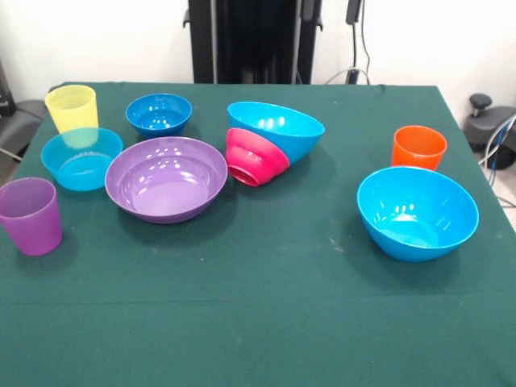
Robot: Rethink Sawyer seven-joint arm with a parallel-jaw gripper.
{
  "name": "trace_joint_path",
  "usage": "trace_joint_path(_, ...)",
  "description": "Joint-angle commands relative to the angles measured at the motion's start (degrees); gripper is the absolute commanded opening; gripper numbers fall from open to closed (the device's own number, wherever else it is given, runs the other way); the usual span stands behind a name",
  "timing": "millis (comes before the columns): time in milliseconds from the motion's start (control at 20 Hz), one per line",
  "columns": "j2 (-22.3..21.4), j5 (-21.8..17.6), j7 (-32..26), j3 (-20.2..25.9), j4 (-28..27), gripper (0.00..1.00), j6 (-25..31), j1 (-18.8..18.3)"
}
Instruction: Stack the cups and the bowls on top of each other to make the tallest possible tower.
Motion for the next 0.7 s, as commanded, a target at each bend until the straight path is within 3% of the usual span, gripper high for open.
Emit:
trace_joint_path(50,4.42,-1.68,-3.23,5.5,3.89,1.0,1.26,-1.58)
trace_joint_path(400,17.49,-10.34,-1.73,2.93,-0.55,1.0,-10.74,-1.07)
trace_joint_path(700,16.91,-11.81,1.67,0.54,-0.58,1.0,-11.5,0.69)
